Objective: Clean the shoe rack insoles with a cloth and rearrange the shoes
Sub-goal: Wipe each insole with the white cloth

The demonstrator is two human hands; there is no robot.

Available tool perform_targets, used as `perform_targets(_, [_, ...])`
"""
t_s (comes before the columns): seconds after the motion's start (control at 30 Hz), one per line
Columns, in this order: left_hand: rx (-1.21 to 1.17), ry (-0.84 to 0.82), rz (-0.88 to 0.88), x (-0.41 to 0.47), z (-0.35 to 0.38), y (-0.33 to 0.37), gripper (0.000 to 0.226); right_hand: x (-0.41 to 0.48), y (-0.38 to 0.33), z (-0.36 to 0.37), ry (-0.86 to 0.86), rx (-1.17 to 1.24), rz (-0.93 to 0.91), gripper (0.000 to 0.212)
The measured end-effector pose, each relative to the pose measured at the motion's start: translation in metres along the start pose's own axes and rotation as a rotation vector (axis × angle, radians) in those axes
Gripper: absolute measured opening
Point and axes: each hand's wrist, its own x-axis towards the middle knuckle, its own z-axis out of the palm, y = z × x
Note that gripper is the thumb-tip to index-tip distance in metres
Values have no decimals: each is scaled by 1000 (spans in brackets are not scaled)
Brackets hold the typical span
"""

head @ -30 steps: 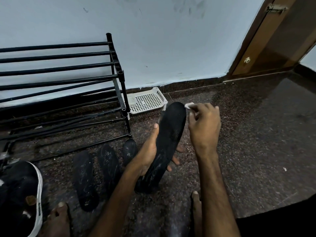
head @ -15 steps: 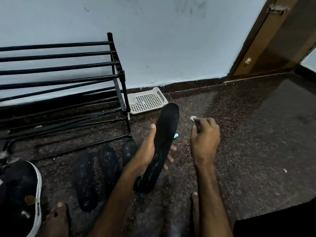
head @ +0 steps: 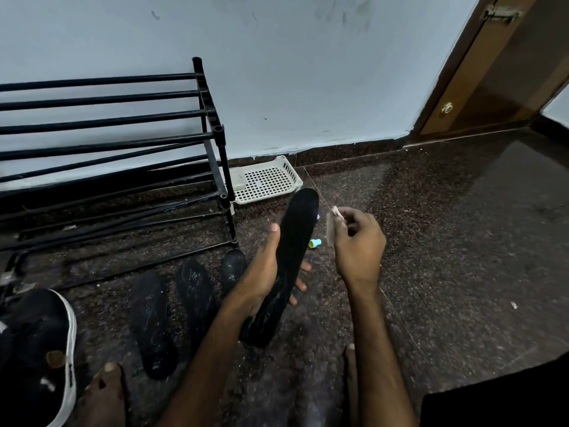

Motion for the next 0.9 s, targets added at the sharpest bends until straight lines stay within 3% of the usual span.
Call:
perform_targets(0.1, [-6,2,-7,1,1,-2,85,3,-17,4,-17,152,-89,13])
perform_targets(0.2, [-28,-5,-18,1,4,0,87,-3,-7,15,-139,-158,-305,18])
perform_targets(0.3, [-38,-11,-21,-1,3,4,84,-14,21,16,-188,-374,-120,23])
perform_targets(0.43, [-88,-27,-30,-3,0,6,79,-15,22,6,-40,-153,46,20])
perform_targets(0.53, [-73,-44,-53,-3,0,1,82,-7,-7,5,66,61,-50,19])
perform_targets(0.6, [-46,-73,-72,-4,0,0,85,-2,-19,9,49,93,-150,18])
perform_targets(0.7, [-33,-106,-70,-6,3,1,84,-4,-23,15,-132,76,-260,17])
perform_targets(0.83, [-103,-72,-81,-5,-3,2,85,-9,-7,8,-572,91,-243,17])
perform_targets(0.9, [-102,-79,-79,-6,-6,1,86,-8,6,4,-550,-65,-207,20])
